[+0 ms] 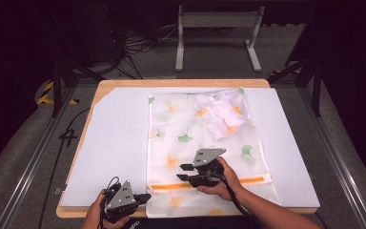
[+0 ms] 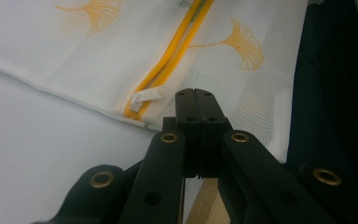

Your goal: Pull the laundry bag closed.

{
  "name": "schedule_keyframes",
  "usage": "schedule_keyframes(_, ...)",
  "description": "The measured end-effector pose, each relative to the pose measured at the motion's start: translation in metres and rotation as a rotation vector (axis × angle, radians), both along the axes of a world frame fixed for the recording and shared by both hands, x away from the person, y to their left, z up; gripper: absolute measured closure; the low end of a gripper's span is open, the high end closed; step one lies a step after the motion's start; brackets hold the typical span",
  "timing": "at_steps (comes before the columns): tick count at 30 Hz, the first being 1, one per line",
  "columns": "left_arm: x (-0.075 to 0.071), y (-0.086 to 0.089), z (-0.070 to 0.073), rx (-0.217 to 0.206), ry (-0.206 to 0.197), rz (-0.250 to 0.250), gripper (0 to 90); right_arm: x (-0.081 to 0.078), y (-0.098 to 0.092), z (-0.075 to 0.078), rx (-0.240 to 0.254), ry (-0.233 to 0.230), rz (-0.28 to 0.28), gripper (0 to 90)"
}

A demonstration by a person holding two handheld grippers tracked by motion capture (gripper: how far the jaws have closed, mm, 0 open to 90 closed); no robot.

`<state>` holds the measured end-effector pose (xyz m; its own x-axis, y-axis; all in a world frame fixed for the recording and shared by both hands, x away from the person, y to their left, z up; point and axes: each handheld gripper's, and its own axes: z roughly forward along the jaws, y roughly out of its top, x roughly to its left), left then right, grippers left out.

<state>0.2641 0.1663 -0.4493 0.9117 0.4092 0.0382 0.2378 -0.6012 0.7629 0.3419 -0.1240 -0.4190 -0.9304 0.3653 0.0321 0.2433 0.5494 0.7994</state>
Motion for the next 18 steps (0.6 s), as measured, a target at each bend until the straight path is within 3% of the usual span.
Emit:
schedule_keyframes(9, 0.000, -0.006, -0.005, 0.029, -0.001, -0.014, 88.9, -0.002, 0.052, -0.010, -0.007, 0.062, 0.072, 65.1)
schedule_keyframes(18, 0.001, -0.008, -0.008, 0.060, -0.007, -0.020, 89.6, -0.004, 0.079, -0.016, -0.004, 0.109, 0.113, 61.8)
